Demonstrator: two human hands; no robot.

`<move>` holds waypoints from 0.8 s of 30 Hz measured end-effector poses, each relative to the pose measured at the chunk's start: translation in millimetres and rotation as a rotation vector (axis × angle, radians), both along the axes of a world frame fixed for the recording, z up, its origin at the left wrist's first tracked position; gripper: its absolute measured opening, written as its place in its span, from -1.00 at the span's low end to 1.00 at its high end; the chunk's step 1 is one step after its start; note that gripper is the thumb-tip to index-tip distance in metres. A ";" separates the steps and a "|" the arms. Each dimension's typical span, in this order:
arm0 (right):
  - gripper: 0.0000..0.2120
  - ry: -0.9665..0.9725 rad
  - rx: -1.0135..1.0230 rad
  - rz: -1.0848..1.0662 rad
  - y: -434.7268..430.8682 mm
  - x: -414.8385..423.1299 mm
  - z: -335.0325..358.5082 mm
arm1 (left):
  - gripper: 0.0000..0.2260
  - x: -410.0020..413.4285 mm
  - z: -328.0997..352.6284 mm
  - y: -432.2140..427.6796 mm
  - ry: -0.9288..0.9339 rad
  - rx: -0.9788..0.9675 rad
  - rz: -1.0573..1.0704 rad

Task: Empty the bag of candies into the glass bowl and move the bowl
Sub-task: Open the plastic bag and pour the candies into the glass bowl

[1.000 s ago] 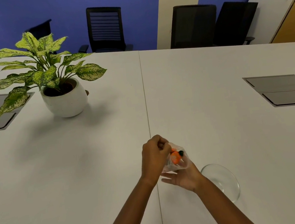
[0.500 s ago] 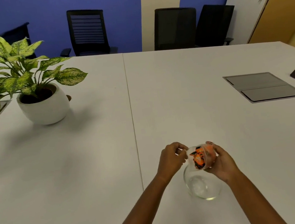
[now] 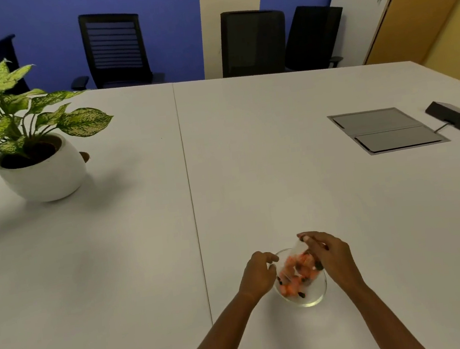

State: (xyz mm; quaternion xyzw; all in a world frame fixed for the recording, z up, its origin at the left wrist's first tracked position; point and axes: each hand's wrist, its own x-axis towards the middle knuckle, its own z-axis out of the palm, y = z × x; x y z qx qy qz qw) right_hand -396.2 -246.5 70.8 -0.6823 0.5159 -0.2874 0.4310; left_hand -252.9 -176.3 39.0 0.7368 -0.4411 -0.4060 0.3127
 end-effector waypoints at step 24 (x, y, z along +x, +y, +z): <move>-0.76 -0.067 -0.348 -0.085 16.2 13.6 53.3 | -0.61 12.7 3.0 14.1 0.066 -0.014 0.026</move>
